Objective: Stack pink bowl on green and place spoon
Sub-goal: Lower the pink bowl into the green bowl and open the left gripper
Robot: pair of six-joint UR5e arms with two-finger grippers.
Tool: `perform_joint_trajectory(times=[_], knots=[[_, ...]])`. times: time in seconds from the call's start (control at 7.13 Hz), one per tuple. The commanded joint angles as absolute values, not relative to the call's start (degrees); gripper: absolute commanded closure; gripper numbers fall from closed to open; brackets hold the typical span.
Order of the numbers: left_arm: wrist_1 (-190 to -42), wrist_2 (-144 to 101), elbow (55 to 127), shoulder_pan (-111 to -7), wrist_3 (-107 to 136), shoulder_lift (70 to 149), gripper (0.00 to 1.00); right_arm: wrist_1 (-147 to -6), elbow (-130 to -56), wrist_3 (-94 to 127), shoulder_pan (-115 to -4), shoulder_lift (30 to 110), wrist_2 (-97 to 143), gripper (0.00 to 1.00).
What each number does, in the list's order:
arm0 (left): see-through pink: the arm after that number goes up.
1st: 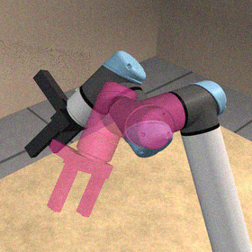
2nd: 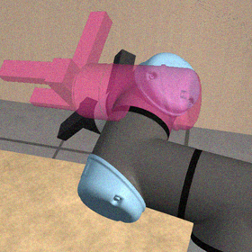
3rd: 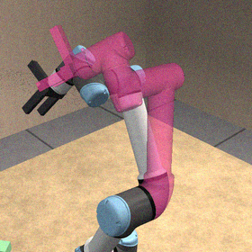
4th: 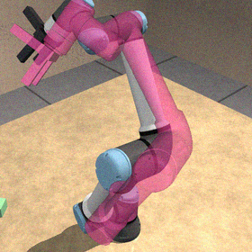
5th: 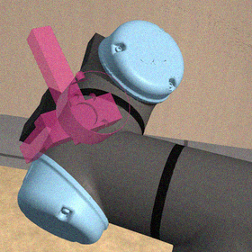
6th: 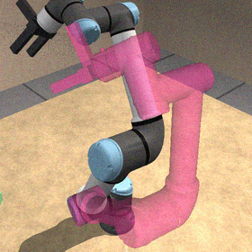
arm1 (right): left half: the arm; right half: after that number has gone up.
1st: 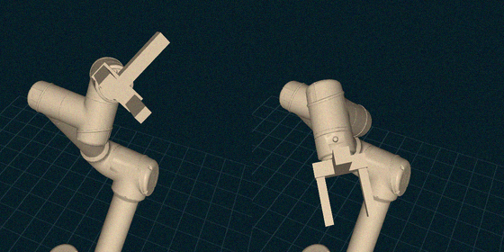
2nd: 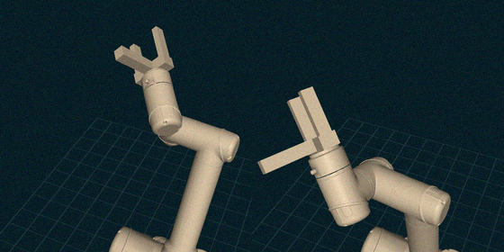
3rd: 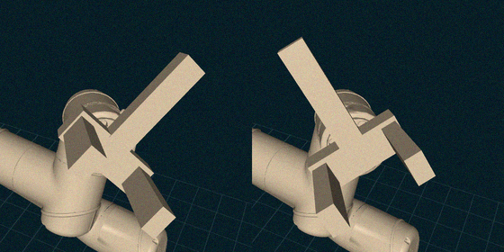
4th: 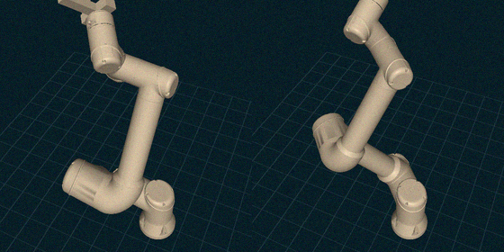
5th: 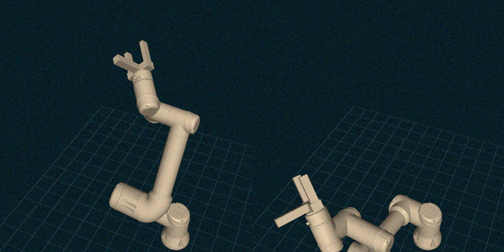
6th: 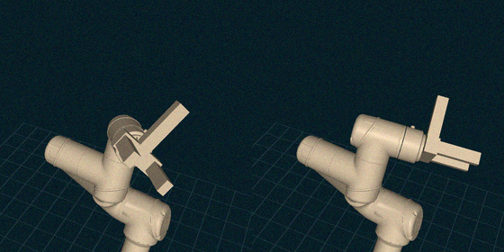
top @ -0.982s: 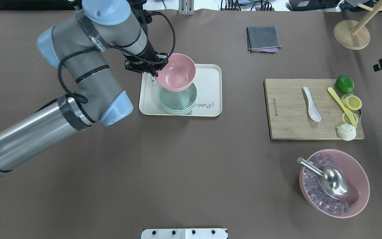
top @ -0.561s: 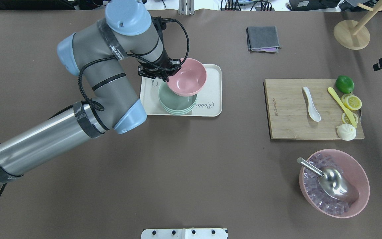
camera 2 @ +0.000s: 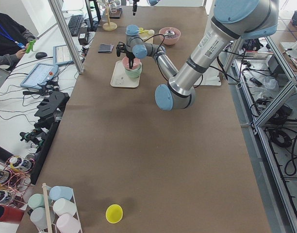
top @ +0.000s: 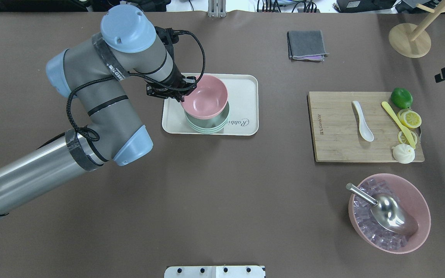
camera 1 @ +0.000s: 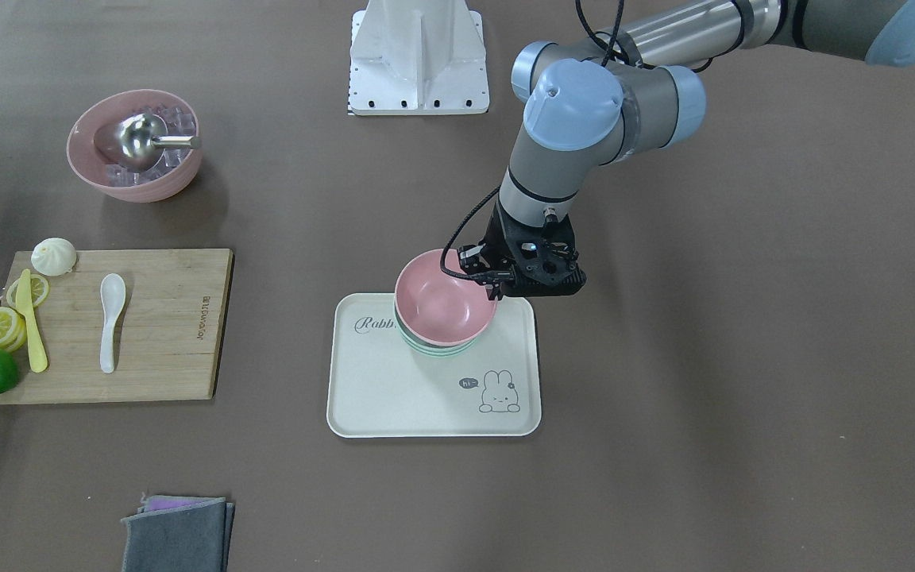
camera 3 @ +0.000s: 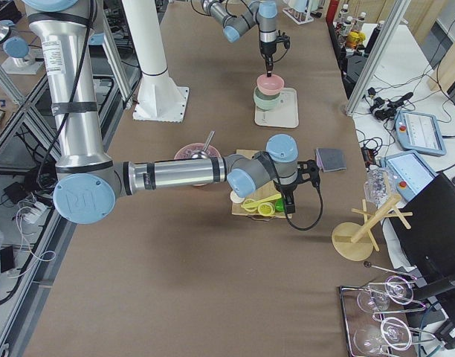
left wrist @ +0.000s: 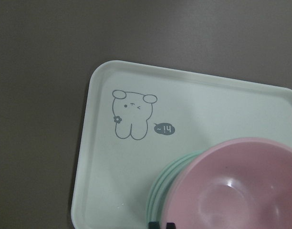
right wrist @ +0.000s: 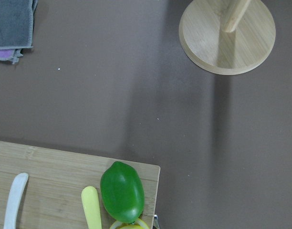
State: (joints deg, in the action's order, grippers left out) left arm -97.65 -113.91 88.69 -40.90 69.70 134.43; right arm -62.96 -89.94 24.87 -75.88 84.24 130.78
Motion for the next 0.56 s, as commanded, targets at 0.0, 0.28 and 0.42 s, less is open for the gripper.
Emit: perform_joint_trajectory(times=[0.0, 0.28, 0.42], knots=[[-97.6, -113.6, 88.4, -40.3, 70.1, 134.6, 1.0, -63.0, -89.9, 24.9, -75.8, 84.5, 130.8, 0.0], [-97.6, -113.4, 87.9, -39.4, 70.1, 134.3, 1.0, -63.0, -89.8, 24.9, -75.8, 84.5, 130.8, 0.0], [-97.6, -112.0, 87.5, -38.8, 70.2, 134.4, 1.0, -63.0, -89.7, 24.9, -75.8, 84.5, 130.8, 0.0]])
